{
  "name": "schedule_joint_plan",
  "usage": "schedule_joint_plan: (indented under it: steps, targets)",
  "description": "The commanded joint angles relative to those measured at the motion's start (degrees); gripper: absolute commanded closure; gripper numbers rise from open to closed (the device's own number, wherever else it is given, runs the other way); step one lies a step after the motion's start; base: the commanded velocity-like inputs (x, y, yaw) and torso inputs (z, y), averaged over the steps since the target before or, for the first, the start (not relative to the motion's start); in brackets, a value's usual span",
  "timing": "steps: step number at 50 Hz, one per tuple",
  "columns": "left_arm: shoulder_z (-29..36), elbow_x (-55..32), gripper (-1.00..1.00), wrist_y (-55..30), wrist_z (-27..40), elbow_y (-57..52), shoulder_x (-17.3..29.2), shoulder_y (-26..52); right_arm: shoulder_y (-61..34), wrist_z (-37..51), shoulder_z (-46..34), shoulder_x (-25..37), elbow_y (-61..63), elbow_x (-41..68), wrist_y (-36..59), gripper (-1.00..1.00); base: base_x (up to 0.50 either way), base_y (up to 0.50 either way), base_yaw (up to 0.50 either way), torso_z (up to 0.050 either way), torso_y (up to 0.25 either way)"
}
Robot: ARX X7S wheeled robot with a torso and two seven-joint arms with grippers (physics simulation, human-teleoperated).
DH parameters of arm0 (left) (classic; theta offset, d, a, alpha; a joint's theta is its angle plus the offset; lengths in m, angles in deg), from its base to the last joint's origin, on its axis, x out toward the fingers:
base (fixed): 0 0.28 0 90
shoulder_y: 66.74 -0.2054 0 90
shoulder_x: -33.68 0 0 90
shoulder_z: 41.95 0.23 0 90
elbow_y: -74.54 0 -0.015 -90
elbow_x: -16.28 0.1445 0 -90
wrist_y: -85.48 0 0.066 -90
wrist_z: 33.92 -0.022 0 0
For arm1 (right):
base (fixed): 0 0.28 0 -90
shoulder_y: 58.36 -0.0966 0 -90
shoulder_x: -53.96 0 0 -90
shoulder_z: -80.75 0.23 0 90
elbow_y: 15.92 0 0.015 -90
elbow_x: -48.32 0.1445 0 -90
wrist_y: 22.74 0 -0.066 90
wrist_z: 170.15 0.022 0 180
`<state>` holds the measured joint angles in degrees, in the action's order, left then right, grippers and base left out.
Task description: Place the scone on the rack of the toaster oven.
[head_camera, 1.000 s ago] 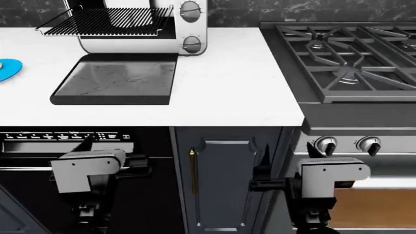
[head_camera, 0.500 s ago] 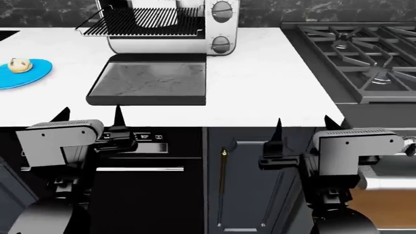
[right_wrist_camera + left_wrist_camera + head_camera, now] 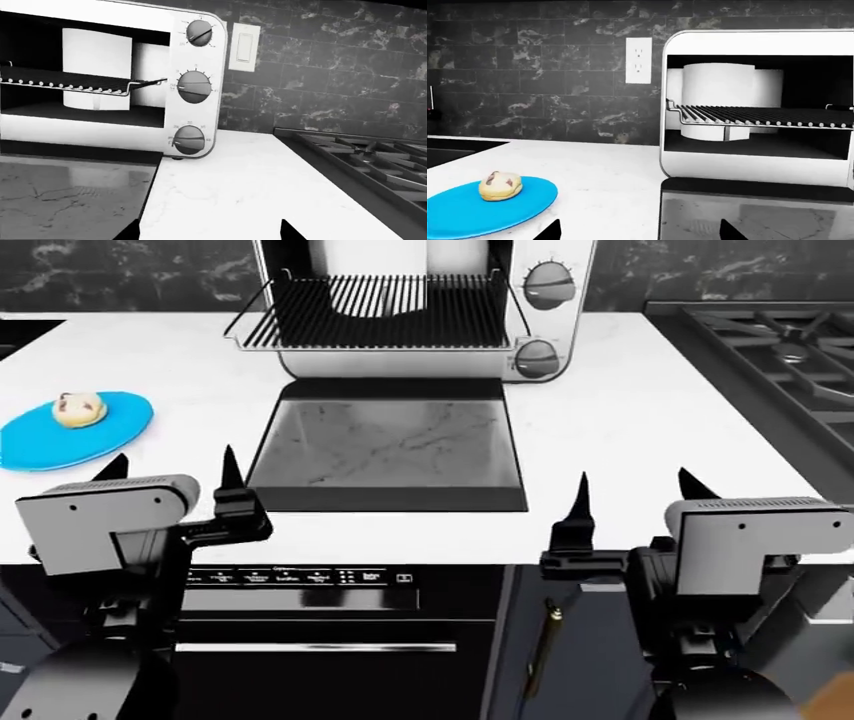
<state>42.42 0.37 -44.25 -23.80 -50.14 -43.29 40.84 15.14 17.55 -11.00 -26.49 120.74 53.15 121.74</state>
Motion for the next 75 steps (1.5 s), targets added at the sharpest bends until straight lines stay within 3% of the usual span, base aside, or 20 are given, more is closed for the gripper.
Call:
schedule_joint_plan:
  steps: [1, 20, 38, 59, 68, 75]
  targets:
    - [-0.75, -1.02, -1.0, -1.59, 0.96, -0.08, -0.09, 0.96, 0.1, -0.23, 2.45, -0.15, 1.07, 1.61, 0.55, -1.0, 0.5, 0.0, 0.0, 0.0, 0.0]
    - [-3.39, -2.3, -1.0, -2.02, 1.69, 0.86, 0.73, 1.3, 0.3, 0.74, 3.09, 0.66, 1.08, 2.0, 0.8, -1.0, 0.5, 0.04, 0.0, 0.0, 0.0]
    - [-3.71, -1.3, -1.0, 0.47, 1.7, 1.79, 2.16, -0.55, 0.69, 1.67, 4.48, 0.91, 2.17, 2.65, 0.96, -1.0, 0.0, 0.0, 0.0, 0.0, 0.001]
    - [-5.76, -3.76, -1.0, -21.1, 5.67, 2.85, 8.86, 14.16, -0.03, 2.53, 5.7, 1.56, 2.66, 3.51, 3.34, -1.0, 0.0, 0.0, 0.0, 0.0, 0.0]
    - [-5.29, -3.2, -1.0, -26.6, 7.43, 6.58, 10.55, 20.51, -0.21, 2.79, 5.91, 1.77, 3.25, 3.92, 3.97, -1.0, 0.0, 0.0, 0.0, 0.0, 0.0]
    - [-3.48, -1.54, -1.0, -27.4, 8.31, 15.65, 11.77, 27.58, -0.16, 2.86, 6.02, 1.89, 3.09, 4.24, 3.76, -1.0, 0.0, 0.0, 0.0, 0.0, 0.0]
